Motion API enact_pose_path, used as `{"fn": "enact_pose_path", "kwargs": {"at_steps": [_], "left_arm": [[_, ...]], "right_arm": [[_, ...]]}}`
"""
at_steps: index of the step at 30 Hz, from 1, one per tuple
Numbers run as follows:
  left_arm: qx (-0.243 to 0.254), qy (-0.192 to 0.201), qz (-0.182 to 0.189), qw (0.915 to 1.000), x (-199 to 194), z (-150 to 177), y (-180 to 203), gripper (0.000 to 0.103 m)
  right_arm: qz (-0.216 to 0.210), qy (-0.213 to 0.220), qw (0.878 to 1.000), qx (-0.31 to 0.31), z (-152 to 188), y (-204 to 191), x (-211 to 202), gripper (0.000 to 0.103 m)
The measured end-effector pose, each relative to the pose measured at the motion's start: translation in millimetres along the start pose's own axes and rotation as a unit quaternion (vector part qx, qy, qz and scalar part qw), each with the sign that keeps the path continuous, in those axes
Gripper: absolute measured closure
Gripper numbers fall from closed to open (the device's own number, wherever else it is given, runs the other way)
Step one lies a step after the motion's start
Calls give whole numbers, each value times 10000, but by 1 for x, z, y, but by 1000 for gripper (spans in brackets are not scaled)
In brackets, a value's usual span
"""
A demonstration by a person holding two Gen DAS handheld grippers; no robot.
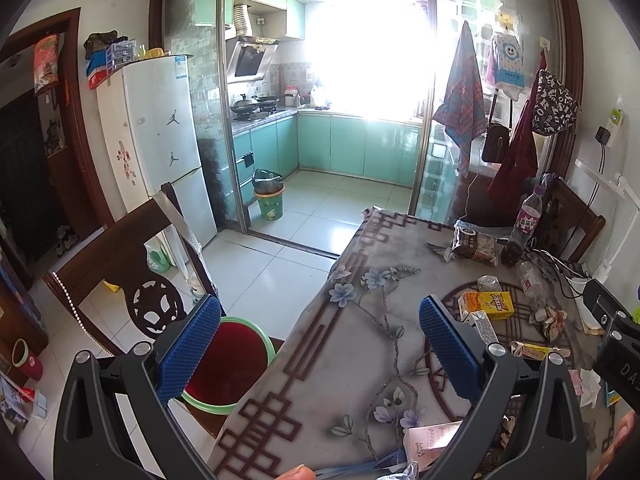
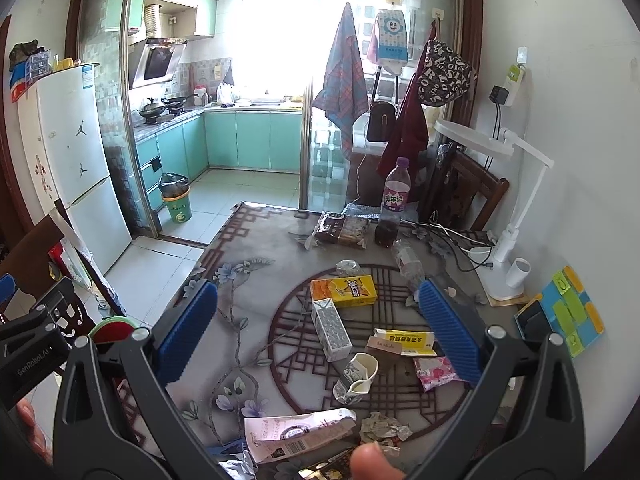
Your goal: Collect trash
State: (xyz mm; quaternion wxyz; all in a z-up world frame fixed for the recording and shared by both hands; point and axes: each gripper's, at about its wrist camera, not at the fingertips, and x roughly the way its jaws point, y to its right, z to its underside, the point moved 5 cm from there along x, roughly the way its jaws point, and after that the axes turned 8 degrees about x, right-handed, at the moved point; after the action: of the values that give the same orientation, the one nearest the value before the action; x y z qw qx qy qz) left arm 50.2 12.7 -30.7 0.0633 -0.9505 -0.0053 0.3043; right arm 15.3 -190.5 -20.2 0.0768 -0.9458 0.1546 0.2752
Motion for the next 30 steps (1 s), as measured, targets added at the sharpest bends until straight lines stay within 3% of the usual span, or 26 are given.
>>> {"fn": "enact_pose_path", "kwargs": {"at_steps": [15, 17, 19, 22, 25, 28, 29, 30], "left_arm": [[-46, -34, -65, 10000, 0, 3, 0, 8], [-198, 34, 121, 9997, 1, 4, -2, 8], [-133, 296, 618, 9976, 1, 7, 2, 8], [693, 237, 814, 9940, 9, 28, 20, 7], [1441, -186, 1149, 9827, 23, 71, 44, 8], [1774, -1164, 2023, 9561, 44, 133, 71, 8], [1851, -1449, 2288, 9447, 51, 155, 80, 13], [1948, -1700, 2439, 9347, 58, 174, 87, 26]], "right_arm": [[14, -119, 9999, 0, 9, 6, 4, 3], [-146, -104, 9998, -10, 13, 6, 5, 3], [-522, -141, 9985, -38, 19, 8, 10, 3], [-861, -638, 9942, -66, 43, 19, 28, 4], [-757, -1084, 9907, -314, 76, 32, 42, 4], [-466, -1523, 9852, -636, 109, 45, 56, 4], [-397, -1668, 9829, -674, 118, 50, 59, 4], [-376, -1786, 9810, -662, 125, 56, 62, 4]]}}
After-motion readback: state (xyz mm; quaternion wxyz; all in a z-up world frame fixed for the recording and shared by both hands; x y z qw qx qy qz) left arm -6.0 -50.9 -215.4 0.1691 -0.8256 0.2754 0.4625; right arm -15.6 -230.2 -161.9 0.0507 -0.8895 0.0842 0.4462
